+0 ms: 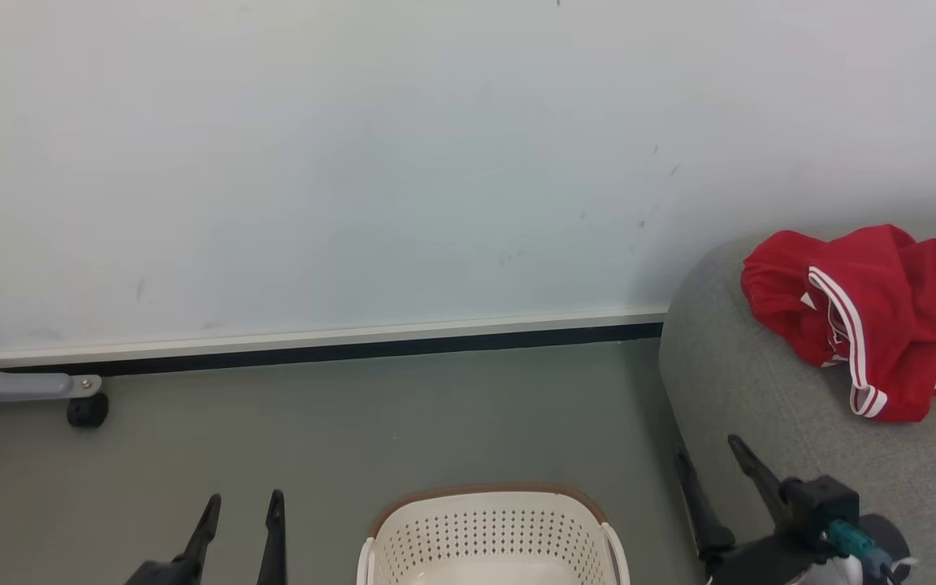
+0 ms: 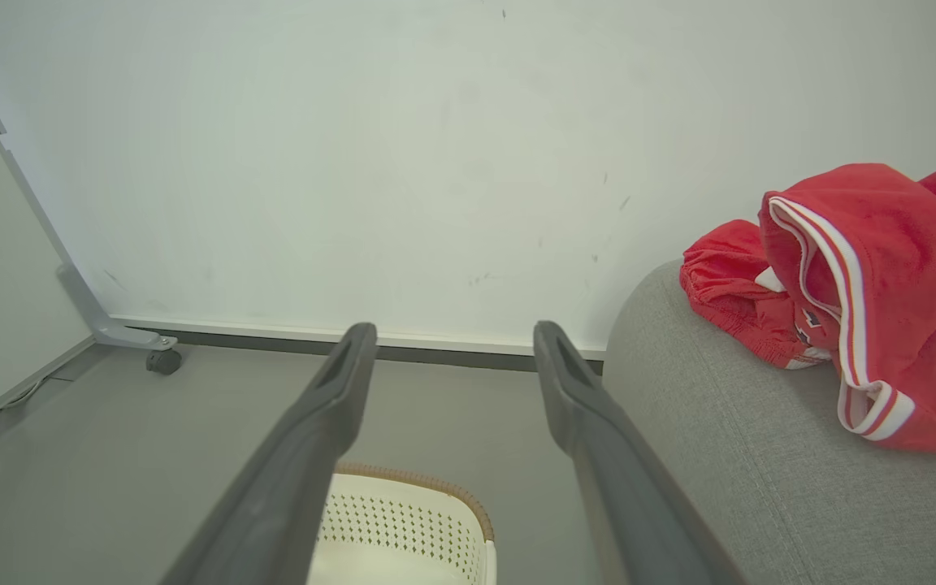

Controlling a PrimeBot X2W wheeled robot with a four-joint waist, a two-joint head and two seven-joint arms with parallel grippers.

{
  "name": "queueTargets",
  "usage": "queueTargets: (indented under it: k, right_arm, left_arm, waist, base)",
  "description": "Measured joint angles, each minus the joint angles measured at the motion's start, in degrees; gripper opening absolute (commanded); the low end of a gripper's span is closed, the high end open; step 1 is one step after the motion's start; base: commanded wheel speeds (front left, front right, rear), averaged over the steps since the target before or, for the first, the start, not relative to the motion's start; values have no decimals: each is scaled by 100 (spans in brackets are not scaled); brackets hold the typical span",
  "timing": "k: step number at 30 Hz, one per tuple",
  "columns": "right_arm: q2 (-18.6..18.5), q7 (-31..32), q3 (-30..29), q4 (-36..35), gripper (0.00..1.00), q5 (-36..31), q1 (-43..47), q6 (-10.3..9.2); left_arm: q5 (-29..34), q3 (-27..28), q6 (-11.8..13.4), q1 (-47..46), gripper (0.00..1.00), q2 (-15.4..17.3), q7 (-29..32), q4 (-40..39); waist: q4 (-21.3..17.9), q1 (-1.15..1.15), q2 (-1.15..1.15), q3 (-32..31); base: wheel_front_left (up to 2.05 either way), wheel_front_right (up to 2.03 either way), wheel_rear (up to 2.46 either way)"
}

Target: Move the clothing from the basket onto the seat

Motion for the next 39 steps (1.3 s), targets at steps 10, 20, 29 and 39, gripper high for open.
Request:
queueTargets:
  k: [10,20,29,39]
  right_arm:
    - [32,0,-379,-864,100,-115,946,-55]
    - [196,0,-1237,-1400,100,-549,1626,-56]
    - [393,-1,-1614,-1726,100,-854,1839,-56]
    - [512,-1,-1817,-1917,100,-1060,1947,-56]
  left_arm:
    - [513,326,0,467,100,-103,-2,-216]
    - [714,715,0,744,100,-249,-2,-471]
    - [887,853,0,811,100,-345,-2,-609]
    - [983,954,0,811,100,-383,-2,-703]
  waist:
    - [-73,0,0,-72]
    - [-139,0,0,-37]
    - [-202,0,0,35]
    - [-216,0,0,74]
  base:
    - [0,0,0]
    - [0,0,0]
    - [0,0,0]
    - [0,0,0]
